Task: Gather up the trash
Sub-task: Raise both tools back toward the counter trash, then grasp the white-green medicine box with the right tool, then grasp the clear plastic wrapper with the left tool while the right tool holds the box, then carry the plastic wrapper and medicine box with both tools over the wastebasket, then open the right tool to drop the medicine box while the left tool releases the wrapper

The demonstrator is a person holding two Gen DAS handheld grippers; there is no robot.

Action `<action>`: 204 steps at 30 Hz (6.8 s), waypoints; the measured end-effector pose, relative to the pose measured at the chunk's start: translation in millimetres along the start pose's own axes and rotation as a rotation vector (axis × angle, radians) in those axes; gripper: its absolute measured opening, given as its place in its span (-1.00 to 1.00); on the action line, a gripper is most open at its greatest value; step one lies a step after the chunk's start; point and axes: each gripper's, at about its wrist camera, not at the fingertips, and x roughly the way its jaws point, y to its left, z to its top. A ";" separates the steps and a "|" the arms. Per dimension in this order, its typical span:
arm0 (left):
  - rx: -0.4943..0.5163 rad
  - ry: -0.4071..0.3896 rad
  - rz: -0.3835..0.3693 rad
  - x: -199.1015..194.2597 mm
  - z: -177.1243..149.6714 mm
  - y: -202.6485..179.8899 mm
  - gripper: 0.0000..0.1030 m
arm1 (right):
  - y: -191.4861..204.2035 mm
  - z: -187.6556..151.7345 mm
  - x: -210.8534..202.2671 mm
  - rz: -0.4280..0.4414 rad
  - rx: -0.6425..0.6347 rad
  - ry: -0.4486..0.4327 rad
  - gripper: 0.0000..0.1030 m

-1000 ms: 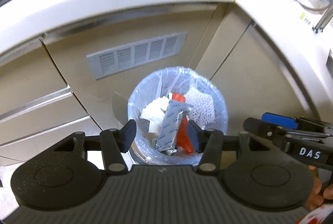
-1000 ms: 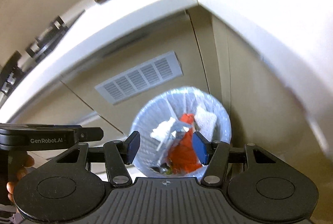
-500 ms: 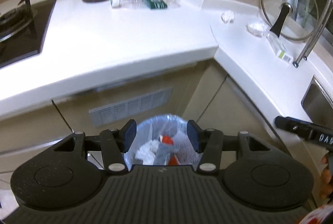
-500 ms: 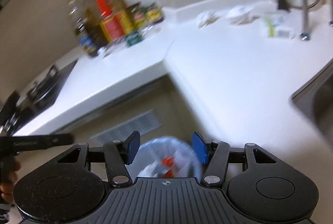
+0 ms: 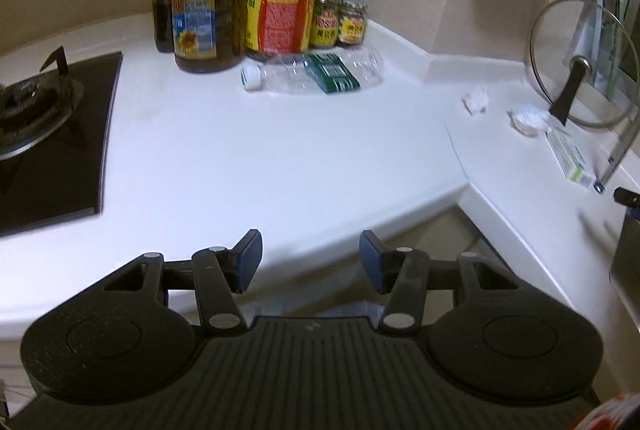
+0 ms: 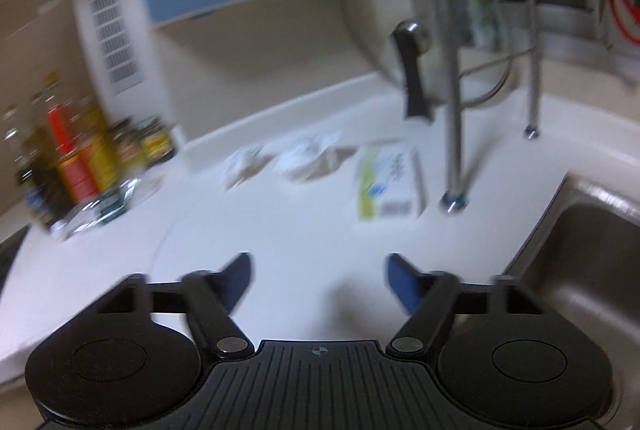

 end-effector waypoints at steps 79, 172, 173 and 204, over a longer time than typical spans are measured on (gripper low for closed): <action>0.562 -0.074 -0.377 289.2 148.8 -257.5 -0.01 | -14.3 52.4 78.7 -0.237 0.055 -0.153 0.37; 0.079 0.222 -0.180 2.4 -103.8 -18.1 -0.50 | 134.0 -148.9 -50.7 0.394 -0.109 0.397 0.37; 0.079 0.230 -0.180 5.2 -106.2 -17.5 -0.50 | 133.2 -154.2 -47.4 0.383 -0.108 0.410 0.37; 0.018 0.360 -0.129 84.0 -157.1 -4.2 -0.50 | 128.7 -238.7 38.2 0.265 -0.093 0.534 0.37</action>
